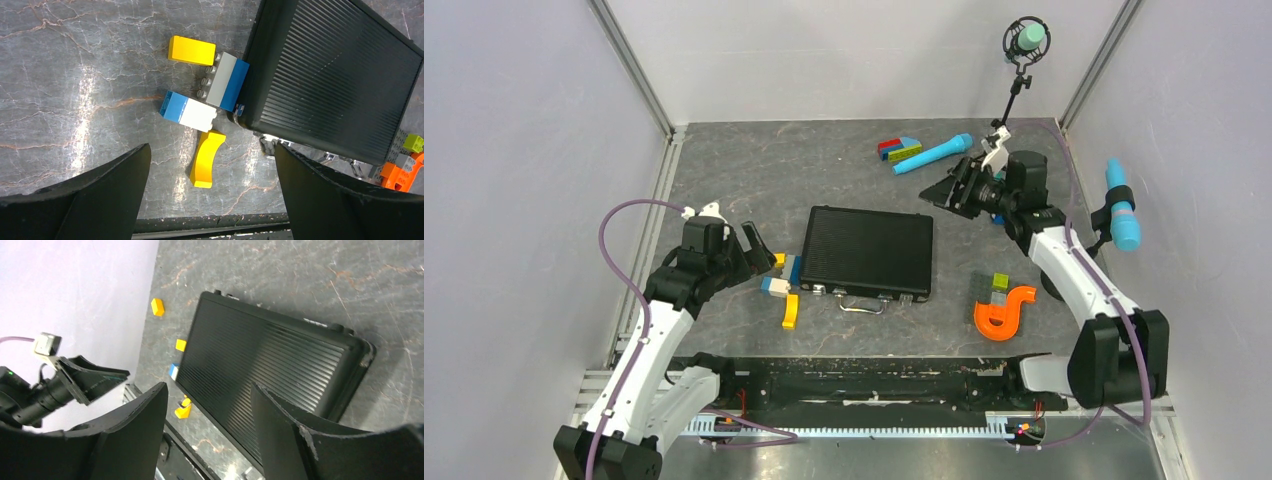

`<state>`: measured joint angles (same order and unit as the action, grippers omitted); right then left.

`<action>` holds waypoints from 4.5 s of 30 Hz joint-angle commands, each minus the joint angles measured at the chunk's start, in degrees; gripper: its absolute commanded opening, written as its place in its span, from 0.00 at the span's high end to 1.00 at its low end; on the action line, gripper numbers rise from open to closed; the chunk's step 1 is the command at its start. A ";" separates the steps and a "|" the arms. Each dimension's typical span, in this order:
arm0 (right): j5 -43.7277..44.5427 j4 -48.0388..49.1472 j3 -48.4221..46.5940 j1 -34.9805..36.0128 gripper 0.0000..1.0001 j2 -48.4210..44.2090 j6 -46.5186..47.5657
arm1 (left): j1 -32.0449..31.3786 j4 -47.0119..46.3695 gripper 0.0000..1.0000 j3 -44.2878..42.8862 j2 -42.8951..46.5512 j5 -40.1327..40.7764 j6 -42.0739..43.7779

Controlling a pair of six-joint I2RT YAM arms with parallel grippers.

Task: Pack up texas hold em set

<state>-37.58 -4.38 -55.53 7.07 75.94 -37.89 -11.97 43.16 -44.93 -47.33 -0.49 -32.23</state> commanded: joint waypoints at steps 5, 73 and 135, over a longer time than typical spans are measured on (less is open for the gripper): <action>6.28 -5.05 6.92 0.11 0.35 -13.03 7.27 | 0.27 -2.65 0.00 -1.08 0.92 -2.37 2.43; 17.35 40.36 52.54 26.89 0.02 -7.42 -15.99 | -20.04 -35.00 0.00 7.03 -25.01 -6.81 -6.90; 37.23 8.35 50.18 28.79 0.02 -33.18 -5.14 | -20.14 -40.71 0.03 12.99 -15.12 -16.28 -6.74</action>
<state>-3.53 14.41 -2.33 35.88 43.62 -46.59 -31.97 7.92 -36.40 -66.39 -9.50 -38.57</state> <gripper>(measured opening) 0.979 0.976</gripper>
